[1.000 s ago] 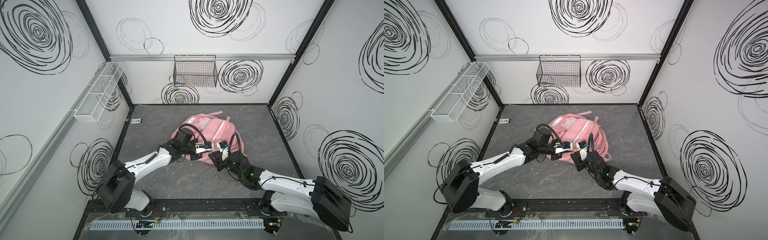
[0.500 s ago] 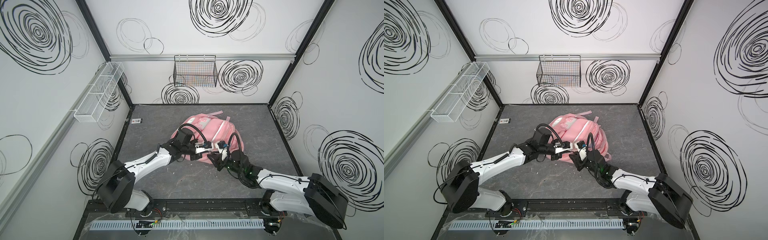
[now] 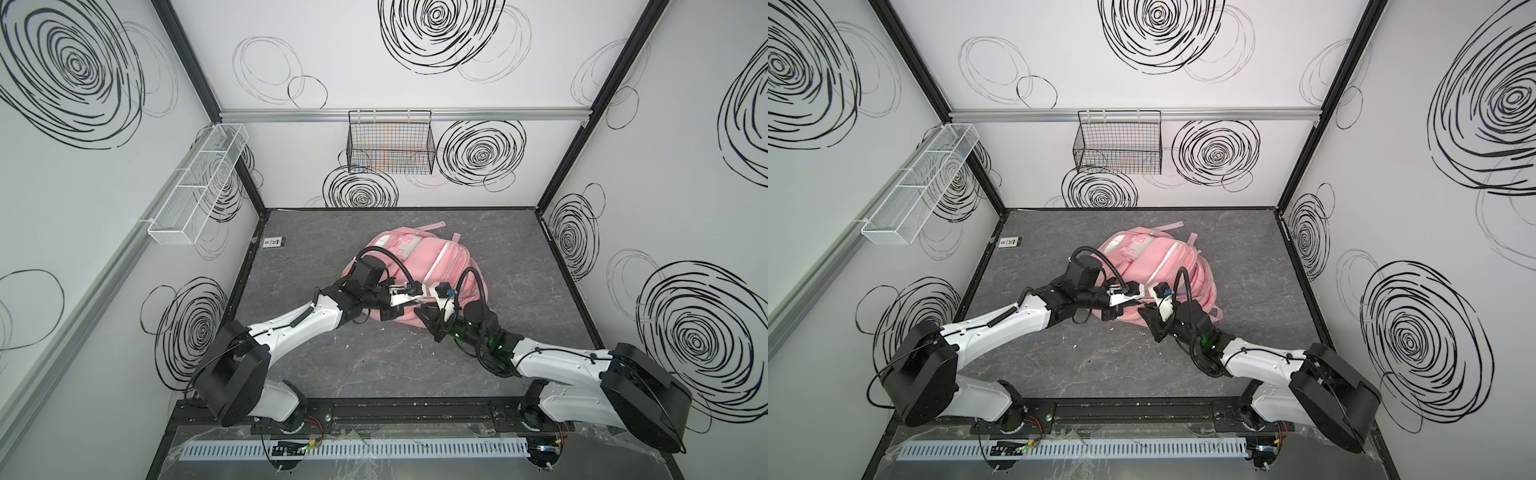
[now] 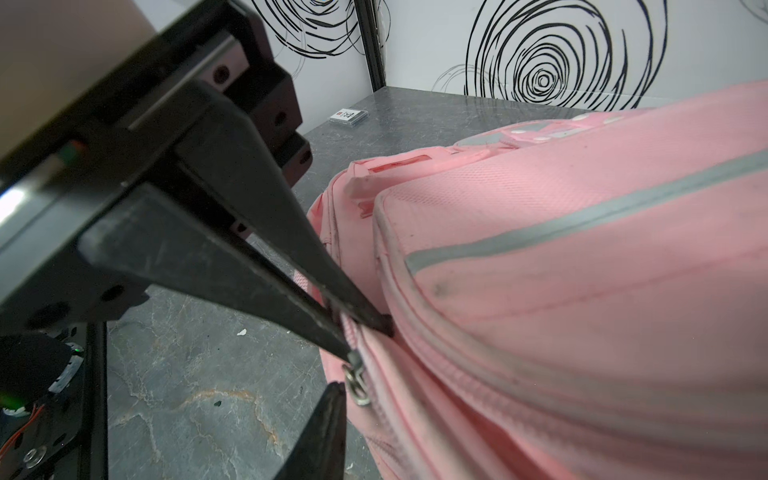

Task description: Pack the student bag

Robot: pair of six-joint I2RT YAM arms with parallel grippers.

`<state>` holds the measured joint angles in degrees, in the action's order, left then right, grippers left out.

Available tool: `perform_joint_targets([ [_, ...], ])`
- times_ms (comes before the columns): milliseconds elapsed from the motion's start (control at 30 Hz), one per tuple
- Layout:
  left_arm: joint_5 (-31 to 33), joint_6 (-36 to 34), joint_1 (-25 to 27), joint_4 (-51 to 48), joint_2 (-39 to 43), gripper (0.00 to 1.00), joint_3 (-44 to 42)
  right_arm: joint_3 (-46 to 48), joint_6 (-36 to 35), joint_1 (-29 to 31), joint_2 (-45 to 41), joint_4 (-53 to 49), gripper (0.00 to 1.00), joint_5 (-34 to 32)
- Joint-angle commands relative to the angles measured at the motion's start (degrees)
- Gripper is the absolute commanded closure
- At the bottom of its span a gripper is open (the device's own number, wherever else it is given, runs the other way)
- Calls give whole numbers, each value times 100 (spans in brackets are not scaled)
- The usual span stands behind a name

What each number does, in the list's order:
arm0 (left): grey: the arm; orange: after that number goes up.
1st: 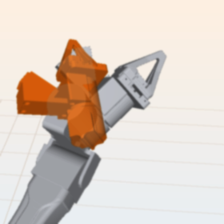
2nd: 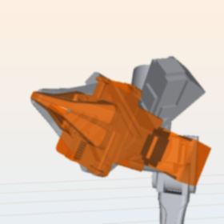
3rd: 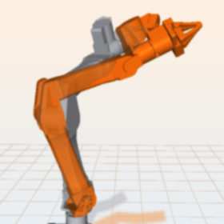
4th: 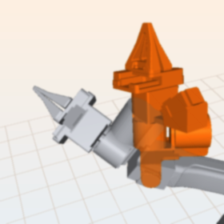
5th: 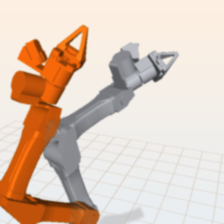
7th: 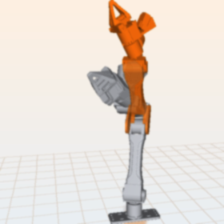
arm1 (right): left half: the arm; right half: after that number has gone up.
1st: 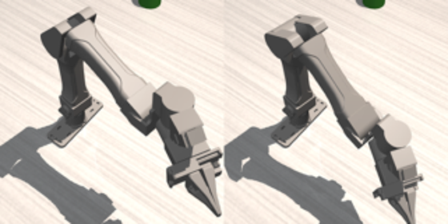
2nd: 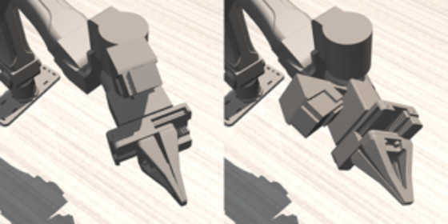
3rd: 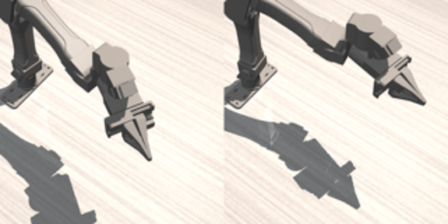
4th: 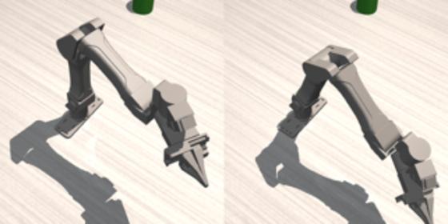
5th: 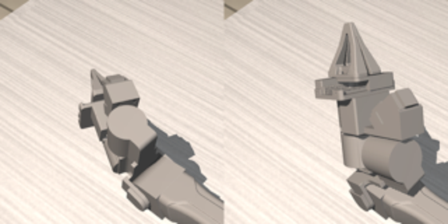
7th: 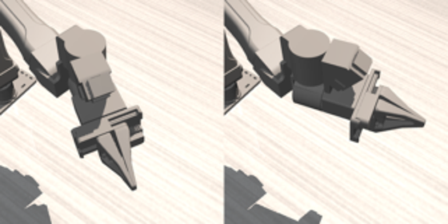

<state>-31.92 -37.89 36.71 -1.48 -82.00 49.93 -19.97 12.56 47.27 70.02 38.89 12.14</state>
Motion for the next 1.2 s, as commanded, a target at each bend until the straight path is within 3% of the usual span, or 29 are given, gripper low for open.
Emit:
perform_joint_targets([
  [0,-851,150,137,229,34,100,157,-104,-192,0,51,914,72,282],
  [400,-884,174,38,213,7,100,201,-43,-281,10,-23,1041,81,596],
  [800,-1018,256,34,242,33,100,219,-78,-99,-18,318,1535,71,415],
  [1000,-1126,317,30,253,26,100,227,-86,-71,-29,439,1714,76,214],
  [1167,-1165,370,38,279,18,100,245,-19,-85,-25,425,1894,88,225],
])
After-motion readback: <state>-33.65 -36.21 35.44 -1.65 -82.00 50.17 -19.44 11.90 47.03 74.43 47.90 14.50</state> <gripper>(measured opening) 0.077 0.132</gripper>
